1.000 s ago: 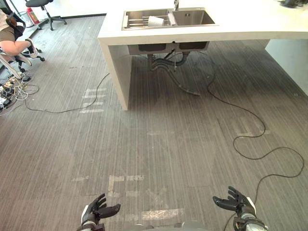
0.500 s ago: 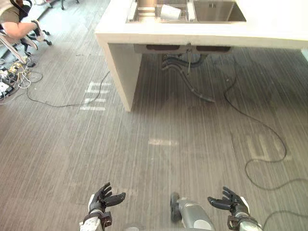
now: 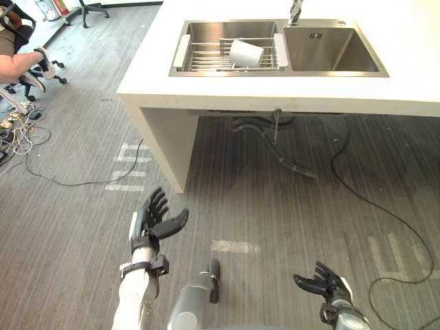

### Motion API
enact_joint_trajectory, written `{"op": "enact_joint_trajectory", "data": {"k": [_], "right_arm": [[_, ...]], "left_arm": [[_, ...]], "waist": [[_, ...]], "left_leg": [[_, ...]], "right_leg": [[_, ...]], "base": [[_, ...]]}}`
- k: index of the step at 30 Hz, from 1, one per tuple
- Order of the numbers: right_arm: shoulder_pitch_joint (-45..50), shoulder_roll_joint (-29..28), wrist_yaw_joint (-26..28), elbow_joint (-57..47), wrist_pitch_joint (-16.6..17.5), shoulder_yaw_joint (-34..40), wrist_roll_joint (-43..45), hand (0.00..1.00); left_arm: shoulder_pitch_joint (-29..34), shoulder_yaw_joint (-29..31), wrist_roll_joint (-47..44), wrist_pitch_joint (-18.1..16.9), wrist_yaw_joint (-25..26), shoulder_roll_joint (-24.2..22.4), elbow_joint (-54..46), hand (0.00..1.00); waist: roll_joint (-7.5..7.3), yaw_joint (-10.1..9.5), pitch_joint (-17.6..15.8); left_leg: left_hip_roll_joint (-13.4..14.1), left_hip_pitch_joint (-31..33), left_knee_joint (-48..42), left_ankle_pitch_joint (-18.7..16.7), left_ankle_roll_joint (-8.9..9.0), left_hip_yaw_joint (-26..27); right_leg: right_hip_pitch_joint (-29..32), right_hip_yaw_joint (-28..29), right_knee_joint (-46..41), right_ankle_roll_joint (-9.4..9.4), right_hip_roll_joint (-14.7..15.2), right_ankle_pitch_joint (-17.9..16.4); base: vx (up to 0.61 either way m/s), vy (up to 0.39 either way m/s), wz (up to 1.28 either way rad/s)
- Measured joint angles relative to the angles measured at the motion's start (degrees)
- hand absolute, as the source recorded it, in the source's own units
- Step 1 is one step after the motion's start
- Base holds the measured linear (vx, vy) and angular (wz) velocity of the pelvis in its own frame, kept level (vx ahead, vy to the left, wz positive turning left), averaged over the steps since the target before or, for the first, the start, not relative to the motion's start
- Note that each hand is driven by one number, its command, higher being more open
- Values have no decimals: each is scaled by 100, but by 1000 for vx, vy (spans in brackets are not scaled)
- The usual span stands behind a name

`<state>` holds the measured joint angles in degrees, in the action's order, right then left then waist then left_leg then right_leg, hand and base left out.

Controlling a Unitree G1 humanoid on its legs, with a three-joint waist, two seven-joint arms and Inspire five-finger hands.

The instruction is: Walk over to the sink, pick up the cup, carry it to the dishwasher, place the cup inside the dishwasher, then close the dishwasher door

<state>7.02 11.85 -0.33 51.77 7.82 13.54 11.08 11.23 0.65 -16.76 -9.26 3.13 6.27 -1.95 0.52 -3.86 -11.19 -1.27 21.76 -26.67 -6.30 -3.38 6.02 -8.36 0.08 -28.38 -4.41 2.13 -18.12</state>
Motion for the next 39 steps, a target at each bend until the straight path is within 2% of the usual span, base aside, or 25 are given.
{"op": "enact_joint_trajectory", "data": {"k": [1,2,3,4,6,8,10,11,12,13,14,16,18,19,20,21,23,24,26,27,28,29,32,38,39], "right_arm": [[21,-59,-1,47,0,22,-3,90],[31,-125,20,64,-11,13,-41,90],[31,-148,37,61,-11,3,-105,90],[35,-209,70,9,-15,-46,-172,90],[138,-387,185,-270,-5,-83,-228,90],[183,-409,253,-397,2,-174,-229,90],[245,-401,274,-414,1,-174,-230,90],[262,-393,275,-411,-1,-173,-232,90],[330,-384,281,-391,-3,-177,-239,90],[381,-362,282,-358,-10,-183,-241,90],[402,-204,272,-222,-53,-188,-246,90],[403,-85,254,-280,-83,-165,-247,90],[499,-51,252,-413,-83,-172,-247,90],[606,-56,252,-575,-81,-221,-240,90],[716,-58,241,-767,-80,-286,-232,90],[769,-65,240,-863,-69,-297,-227,90],[858,-52,250,-1049,3,-290,-221,90],[845,-51,257,-1051,13,-289,-220,90],[816,-58,303,-1034,15,-290,-218,90],[819,-54,315,-1032,16,-290,-219,90],[835,-20,334,-1025,17,-287,-218,90],[814,-164,376,-838,-5,-283,-218,90],[944,-353,477,-823,-2,-299,-218,90],[936,-389,578,-508,-2,-385,-219,90],[695,-301,667,-24,-4,-503,-219,90]], "left_arm": [[-52,-28,8,-2,4,41,-267,90],[-171,-62,128,-6,81,99,-545,90],[-214,-66,172,-7,120,111,-657,90],[-238,-100,244,-8,200,114,-966,90],[-266,-134,343,-234,318,126,-1710,90],[-268,-117,341,-517,350,126,-2094,90],[-284,-112,332,-695,432,64,-2226,90],[-295,-93,330,-739,455,28,-2225,90],[-302,-49,332,-760,513,46,-2212,90],[-295,-54,334,-759,538,31,-2175,90],[-267,-69,350,-725,575,-44,-1988,90],[-296,-45,529,-632,585,-8,-1829,90],[-329,-108,614,-548,574,-70,-1803,90],[-337,-152,736,-540,556,-62,-1812,90],[-338,-170,872,-536,555,-9,-1836,90],[-341,-170,976,-536,555,9,-1858,90],[-342,-164,1253,-529,554,96,-1987,90],[-343,-156,1337,-527,554,158,-2057,90],[-448,-117,1723,-532,525,368,-2225,90],[-487,-118,1823,-527,524,416,-2221,90],[-560,-123,1987,-499,520,447,-2203,90],[-738,-171,2365,-394,510,623,-2000,90],[-824,-413,2664,-212,399,961,-1772,90],[-1525,-1187,3281,-177,153,1316,-1473,90],[-1944,-1332,3605,-162,29,1987,-7,90]], "waist": [[-39,71,-3],[-104,157,-4],[-106,177,-4],[-100,239,-2],[-82,304,11],[-69,321,19],[-4,342,66],[25,363,91],[-3,415,121],[-7,451,135],[210,464,194],[267,466,229],[300,502,208],[297,469,203],[298,406,201],[295,363,201],[290,287,268],[300,277,275],[307,210,291],[316,209,308],[401,222,359],[227,235,418],[-5,305,528],[-71,369,627],[-186,604,587]], "left_leg": [[-53,-216,-23,-96,-35,-47],[-114,-563,50,-221,-82,-84],[-125,-786,127,-272,-87,-92],[-117,-1255,361,-334,-135,-124],[42,-2055,869,-517,-29,-195],[197,-2409,968,-696,51,-195],[394,-2690,1019,-903,192,-243],[500,-2795,1016,-1015,270,-299],[592,-2928,993,-1198,431,-415],[645,-2994,967,-1295,540,-478],[894,-3072,887,-1357,616,-566],[1047,-3069,595,-1084,691,-586],[1206,-2763,-416,-824,783,-683],[1374,-2290,-1612,-330,781,-712],[1566,-1842,-2571,-394,810,-601],[1658,-1639,-2859,-463,788,-485],[1789,-1090,-2620,-801,723,-91],[1786,-1029,-2337,-861,717,-30],[1566,-1027,-834,-839,722,-31],[1460,-1088,-382,-645,717,-68],[1343,-1169,279,-22,688,-131],[1123,-1456,781,84,854,-68],[858,-1754,1304,232,743,118],[620,-2107,2174,632,684,259],[375,-2479,3166,1187,512,233]], "right_leg": [[381,33,-1040,-702,67,366],[848,63,-2265,-897,197,479],[1028,18,-2661,-788,250,422],[1337,-110,-3049,-536,358,295],[1974,-432,-2791,-26,419,7],[2446,-524,-2103,125,390,-90],[2819,-482,-1203,114,289,-32],[2929,-384,-650,95,229,144],[2945,-161,190,93,191,780],[2857,-188,307,93,185,1356],[2715,-351,288,289,-42,1447],[2621,-513,-54,502,-115,1072],[2215,-707,77,603,-186,906],[1798,-799,359,684,-266,848],[1376,-850,672,711,-347,835],[1187,-864,798,724,-372,828],[757,-910,1197,743,-377,815],[695,-912,1253,740,-376,814],[574,-874,1360,678,-331,812],[571,-858,1349,626,-314,785],[588,-848,1330,556,-334,747],[579,-719,1288,430,-165,674],[554,-492,1353,330,51,643],[549,-306,1586,204,175,722],[476,-189,2178,20,296,1109]], "base": [[729,173,17],[591,115,18],[582,76,7],[558,41,2],[570,-19,-1],[514,-141,-4],[422,-173,8],[484,-248,35],[499,-275,45],[537,-303,45],[538,-306,27],[586,-367,26],[379,-267,41],[332,-231,36],[383,-263,25],[235,-158,13],[195,-96,10],[195,-14,4],[197,61,-4],[163,84,-3],[258,175,-4],[261,170,-6],[138,110,-10],[22,41,-5],[0,0,0]]}}
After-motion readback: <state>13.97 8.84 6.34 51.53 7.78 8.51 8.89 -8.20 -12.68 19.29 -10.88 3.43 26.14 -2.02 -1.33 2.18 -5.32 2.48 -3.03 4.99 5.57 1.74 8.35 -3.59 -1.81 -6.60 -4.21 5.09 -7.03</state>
